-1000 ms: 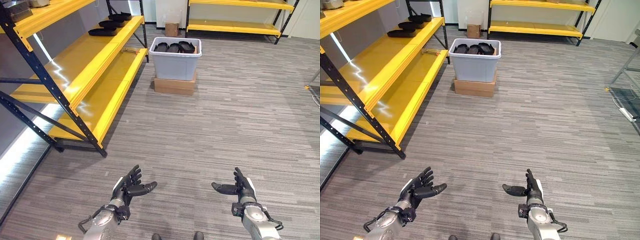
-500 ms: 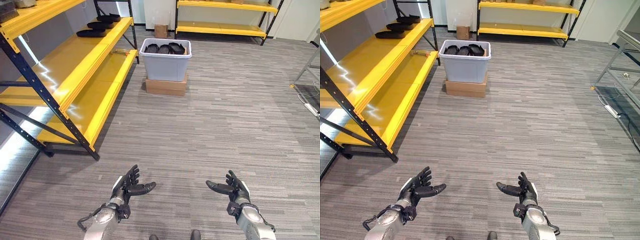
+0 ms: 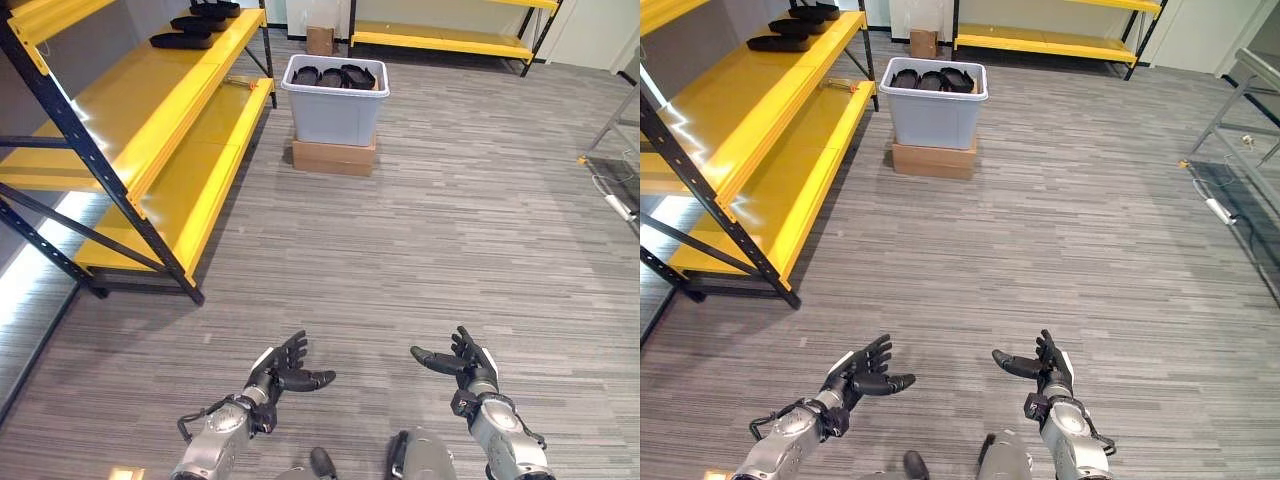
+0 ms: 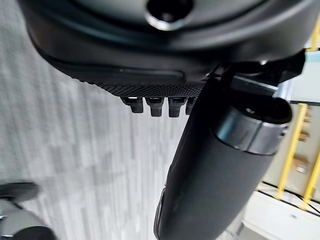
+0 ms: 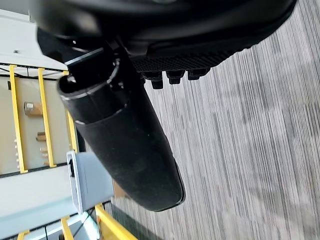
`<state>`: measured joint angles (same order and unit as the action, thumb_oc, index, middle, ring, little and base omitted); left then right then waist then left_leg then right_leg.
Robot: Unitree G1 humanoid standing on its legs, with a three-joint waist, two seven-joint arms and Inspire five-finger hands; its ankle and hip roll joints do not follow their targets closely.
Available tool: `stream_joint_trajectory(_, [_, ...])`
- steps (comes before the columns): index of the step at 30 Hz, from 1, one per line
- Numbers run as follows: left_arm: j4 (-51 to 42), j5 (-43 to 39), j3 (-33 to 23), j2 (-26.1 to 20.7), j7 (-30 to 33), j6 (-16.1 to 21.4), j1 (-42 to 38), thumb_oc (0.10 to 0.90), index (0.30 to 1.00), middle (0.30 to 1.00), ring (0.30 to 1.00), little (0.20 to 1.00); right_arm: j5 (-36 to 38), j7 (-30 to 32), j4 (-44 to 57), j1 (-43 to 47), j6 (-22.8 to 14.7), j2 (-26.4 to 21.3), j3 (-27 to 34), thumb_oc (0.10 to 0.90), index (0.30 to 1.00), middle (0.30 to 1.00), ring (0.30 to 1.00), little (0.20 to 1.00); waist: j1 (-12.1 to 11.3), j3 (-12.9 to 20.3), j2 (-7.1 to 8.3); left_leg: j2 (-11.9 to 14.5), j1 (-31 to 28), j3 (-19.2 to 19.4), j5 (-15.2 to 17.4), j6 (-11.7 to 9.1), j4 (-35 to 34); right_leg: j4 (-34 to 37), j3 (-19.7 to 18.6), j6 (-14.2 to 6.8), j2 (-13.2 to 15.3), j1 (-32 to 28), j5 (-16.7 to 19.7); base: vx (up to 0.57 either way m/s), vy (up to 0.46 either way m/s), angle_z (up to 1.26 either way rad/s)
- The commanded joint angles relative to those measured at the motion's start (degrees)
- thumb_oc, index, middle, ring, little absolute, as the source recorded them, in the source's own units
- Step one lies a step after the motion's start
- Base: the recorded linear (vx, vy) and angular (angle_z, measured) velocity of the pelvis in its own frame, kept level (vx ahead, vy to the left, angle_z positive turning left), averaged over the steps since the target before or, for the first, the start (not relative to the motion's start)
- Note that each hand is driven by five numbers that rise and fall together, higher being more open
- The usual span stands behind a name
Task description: Move parts from the plastic box to the shelf.
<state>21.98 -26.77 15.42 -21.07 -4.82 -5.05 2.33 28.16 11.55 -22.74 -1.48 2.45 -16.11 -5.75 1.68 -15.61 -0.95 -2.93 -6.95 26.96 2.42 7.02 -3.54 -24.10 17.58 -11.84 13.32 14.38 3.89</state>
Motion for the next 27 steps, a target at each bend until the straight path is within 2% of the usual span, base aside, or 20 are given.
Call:
stream_joint_trajectory(1, [-5.3, -2.26, -2.74, -0.28, 2.25, 2.84, -1.76, 0.9, 1.0, 1.0, 1.0, 1.0, -3.04, -0.43, 3.05, 3.9, -5.04, 0.06, 2.81, 0.9, 1.0, 1.0, 1.0, 1.0, 1.12, 1.72, 2.17, 1.78, -5.83, -7.37, 4.1, -4.29, -0.24, 14.65, -0.61, 0.16, -2.52, -5.54, 5.59, 0.24, -0.191, 0.44])
stream_joint_trajectory(2, [-5.2, -2.2, -2.56, -0.18, 2.8, 3.74, -1.5, 0.9, 1.0, 1.0, 1.0, 1.0, -2.98, -0.4, 3.25, 3.86, -5.12, 0.09, 2.8, 0.9, 1.0, 1.0, 1.0, 1.0, 0.99, 1.4, 2.57, 1.91, -6.19, -7.52, 4.64, -4.61, -0.05, 19.39, -0.3, -0.49, -1.65, -5.33, 7.3, 0.16, -0.12, 0.51])
stream_joint_trajectory(3, [-5.16, -2.2, -2.48, -0.19, 2.83, 3.84, -1.47, 0.9, 1.0, 1.0, 1.0, 1.0, -2.98, -0.39, 3.26, 3.81, -5.12, 0.1, 2.83, 0.9, 1.0, 1.0, 1.0, 1.0, 1.07, 1.36, 2.37, 2.08, -6.35, -7.72, 4.93, -4.6, 0.03, 20.2, -0.1, -0.66, -1.91, -5.97, 7.57, 0.31, -0.214, 0.48])
stream_joint_trajectory(4, [-4.93, -2.32, -2.1, -0.04, 3.67, 5.42, -0.81, 0.9, 1.0, 1.0, 1.0, 1.0, -3.08, -0.34, 3.19, 3.85, -5.53, 0.7, 2.8, 0.9, 1.0, 1.0, 1.0, 1.0, 0.87, 0.91, 2.76, 2.55, -6.97, -8.22, 5.41, -5.01, 0.44, 26.55, -0.15, -1.15, -0.51, -5.35, 9.61, 0.31, -0.19, 0.37])
stream_joint_trajectory(6, [-5.05, -1.94, -1.8, 0.01, 3.29, 6.63, 0.29, 0.9, 1.0, 1.0, 1.0, 1.0, -3.39, 0.5, 3.35, 3.46, -5.85, 1.29, 2.77, 0.9, 1.0, 1.0, 1.0, 1.0, 1.03, 0.72, 2.95, 2.85, -7.76, -9.06, 6.46, -4.81, 1.02, 27.75, -1.17, -1.64, 0.03, -5.49, 10.52, 0.36, -0.224, 0.46])
stream_joint_trajectory(7, [-5.39, -1.93, -1.87, -0.02, 3.38, 6.67, 0.64, 0.9, 1.0, 1.0, 1.0, 1.0, -3.1, 0.56, 3.59, 3.26, -5.71, 1.14, 2.87, 0.9, 1.0, 1.0, 1.0, 1.0, 1.44, 0.7, 3.47, 2.76, -7.42, -8.96, 6.26, -4.67, 1.72, 28.0, -1.75, -1.16, 0.03, -5.74, 10.44, 0.3, -0.206, 0.59])
stream_joint_trajectory(10, [-5.2, -1.77, -0.96, 0.51, 4.27, 6.45, 0.21, 0.9, 1.0, 1.0, 1.0, 1.0, -2.12, 0.87, 2.85, 2.94, -6.14, 0.51, 3.25, 0.9, 1.0, 1.0, 1.0, 1.0, 2.42, 1.72, 3.82, 3.32, -6.67, -10.06, 7.21, -4.7, 4.12, 27.0, -4.21, -0.8, -0.07, -6.62, 9.34, 0.34, -0.178, 0.61])
stream_joint_trajectory(13, [-5.48, -1.84, -0.77, 0.61, 4.98, 5.71, 0.41, 0.9, 1.0, 1.0, 1.0, 1.0, -2.29, 1.01, 2.1, 3.49, -6.3, 0.24, 3.09, 0.9, 1.0, 1.0, 1.0, 1.0, 2.33, 2.53, 3.32, 4.73, -7.75, -9.86, 9.11, -5.18, 5.41, 23.84, -2.88, -0.78, -0.41, -7.1, 7.28, 0.36, -0.153, 0.52])
stream_joint_trajectory(15, [-5.88, -1.66, -0.99, 0.9, 5.12, 5.82, 1.14, 0.9, 1.0, 1.0, 1.0, 1.0, -1.68, 1.14, 2.28, 4.12, -6.46, -0.21, 2.54, 0.9, 1.0, 1.0, 1.0, 1.0, 2.33, 3.26, 3.02, 5.7, -8.77, -9.47, 9.83, -5.65, 5.89, 20.62, -1.85, 0.38, -0.81, -6.58, 5.61, 0.32, -0.199, 0.05])
stream_joint_trajectory(16, [-6.65, -1.69, -1.3, 0.98, 5.22, 5.76, 1.61, 0.9, 1.0, 1.0, 1.0, 1.0, -1.56, 1.23, 2.63, 4.81, -6.3, -0.74, 2.45, 0.9, 1.0, 1.0, 1.0, 1.0, 2.45, 4.06, 2.95, 6.76, -8.9, -8.13, 9.42, -6.16, 6.22, 18.89, -0.65, 2.42, -1.17, -5.79, 4.24, 0.36, -0.186, -0.03])
stream_joint_trajectory(17, [-6.74, -1.59, -1.36, 0.97, 5.23, 5.88, 1.78, 0.9, 1.0, 1.0, 1.0, 1.0, -1.35, 1.38, 2.55, 4.99, -6.31, -0.89, 2.46, 0.9, 1.0, 1.0, 1.0, 1.0, 2.53, 4.4, 2.24, 7.52, -9.42, -8.42, 10.4, -6.36, 6.42, 18.06, -0.8, 2.25, -1.73, -6.02, 2.84, 0.46, -0.243, -0.03])
stream_joint_trajectory(18, [-6.65, -1.6, -1.61, 1.07, 5.28, 6.53, 2.0, 0.9, 1.0, 1.0, 1.0, 1.0, -1.44, 2.44, 2.56, 5.3, -6.5, -1.1, 2.35, 0.9, 1.0, 1.0, 1.0, 1.0, 2.81, 4.87, 1.91, 8.58, -9.25, -7.82, 10.51, -6.9, 7.37, 17.06, -0.85, 3.25, -2.27, -5.92, 1.53, 0.53, -0.249, -0.11])
stream_joint_trajectory(19, [-6.1, -1.88, -1.85, 1.59, 6.27, 7.65, 1.86, 0.9, 1.0, 1.0, 1.0, 1.0, -2.14, 4.87, 2.86, 5.28, -6.43, -1.29, 2.19, 0.9, 1.0, 1.0, 1.0, 1.0, 3.32, 5.47, 1.65, 10.36, -8.33, -6.96, 8.87, -8.07, 9.8, 16.69, -1.26, 4.72, -3.27, -6.28, 0.18, 0.47, -0.288, -0.03])
stream_joint_trajectory(20, [-5.96, -2.02, -1.88, 1.8, 6.5, 8.36, 1.73, 0.9, 1.0, 1.0, 1.0, 1.0, -2.47, 5.67, 3.0, 5.23, -6.34, -1.4, 2.21, 0.9, 1.0, 1.0, 1.0, 1.0, 3.48, 5.65, 1.53, 10.95, -8.0, -6.8, 8.0, -8.53, 10.62, 16.71, -1.37, 5.18, -3.64, -6.43, -0.17, 0.43, -0.288, -0.04])
stream_joint_trajectory(23, [-7.07, -2.71, -2.13, 2.87, 6.62, 11.47, 0.62, 0.9, 1.0, 1.0, 1.0, 1.0, -7.06, 7.84, 4.61, 5.09, -7.86, -2.64, 2.85, 0.9, 1.0, 1.0, 1.0, 1.0, 4.28, 6.61, 0.81, 13.82, -6.17, -6.28, 1.83, -11.18, 15.43, 17.8, -1.55, 7.86, -5.95, -7.75, -2.18, 0.33, -0.238, -0.19])
stream_joint_trajectory(25, [-7.84, -6.03, -2.12, 3.44, 8.41, 11.23, -0.62, 0.9, 1.0, 1.0, 1.0, 1.0, -6.32, 9.05, 6.22, 5.0, -8.63, -3.8, 3.44, 0.9, 1.0, 1.0, 1.0, 1.0, 4.93, 7.36, 0.12, 14.64, -4.33, -6.22, -1.92, -12.95, 21.29, 18.31, -1.19, 10.45, -8.18, -9.16, -5.01, 0.4, -0.305, -0.53])
stream_joint_trajectory(27, [-7.89, -5.78, -2.0, 3.69, 8.47, 11.86, -1.45, 0.9, 1.0, 1.0, 1.0, 1.0, -4.66, 10.11, 6.58, 5.03, -8.6, -3.76, 3.61, 0.9, 1.0, 1.0, 1.0, 1.0, 5.29, 7.71, 0.1, 15.1, -4.05, -5.79, -3.39, -13.64, 24.12, 18.26, -0.89, 11.63, -9.34, -9.66, -6.27, 0.24, -0.22, -0.21])
